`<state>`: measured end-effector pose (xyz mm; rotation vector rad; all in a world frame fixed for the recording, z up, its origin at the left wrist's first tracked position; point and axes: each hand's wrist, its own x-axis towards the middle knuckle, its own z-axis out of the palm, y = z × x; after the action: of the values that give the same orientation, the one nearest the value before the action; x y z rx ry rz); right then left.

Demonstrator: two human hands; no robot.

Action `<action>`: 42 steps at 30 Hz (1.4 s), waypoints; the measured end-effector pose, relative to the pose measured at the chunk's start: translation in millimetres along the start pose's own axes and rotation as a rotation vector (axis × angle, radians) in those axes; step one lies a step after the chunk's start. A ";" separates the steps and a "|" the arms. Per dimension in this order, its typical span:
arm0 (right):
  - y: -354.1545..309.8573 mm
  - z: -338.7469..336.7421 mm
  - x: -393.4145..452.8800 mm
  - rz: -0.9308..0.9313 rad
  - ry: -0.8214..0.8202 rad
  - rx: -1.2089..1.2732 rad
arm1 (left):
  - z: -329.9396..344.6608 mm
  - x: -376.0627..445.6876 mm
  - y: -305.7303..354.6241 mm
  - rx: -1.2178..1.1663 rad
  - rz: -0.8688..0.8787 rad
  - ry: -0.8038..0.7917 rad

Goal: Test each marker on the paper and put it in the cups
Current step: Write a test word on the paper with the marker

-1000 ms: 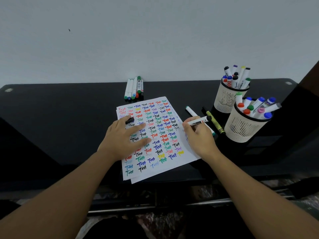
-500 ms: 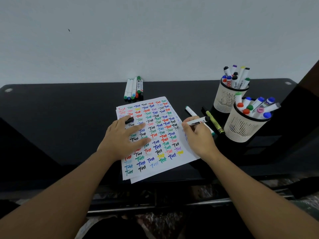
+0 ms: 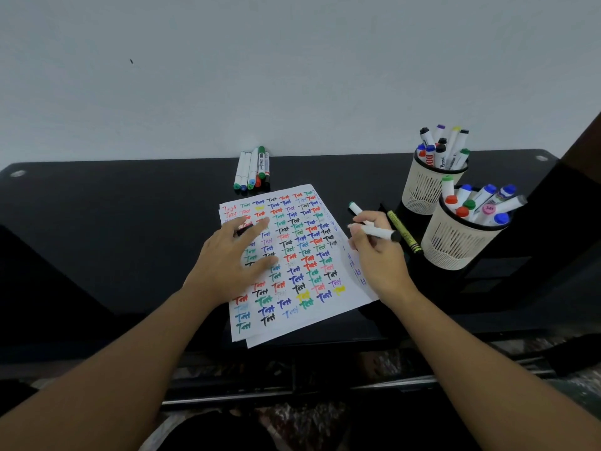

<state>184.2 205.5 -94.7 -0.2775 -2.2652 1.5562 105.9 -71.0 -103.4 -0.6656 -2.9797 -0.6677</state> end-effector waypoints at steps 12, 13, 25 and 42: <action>5.7 1.1 1.6 0.053 -0.277 0.122 | -2.0 25.4 4.7 -0.259 -0.344 0.113; 5.1 1.0 0.7 0.054 -0.253 0.166 | 1.5 26.1 5.7 -0.240 -0.331 0.142; -28.5 0.5 31.8 -0.134 -0.251 -0.342 | 9.5 8.4 15.9 -0.266 -0.094 0.339; -28.3 22.4 41.6 -0.370 -0.499 -0.801 | 11.6 2.4 20.8 -0.136 0.107 0.299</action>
<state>138.5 191.2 -67.5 0.3578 -3.0128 0.5083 113.1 -48.3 -105.2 -0.6602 -2.6250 -0.8811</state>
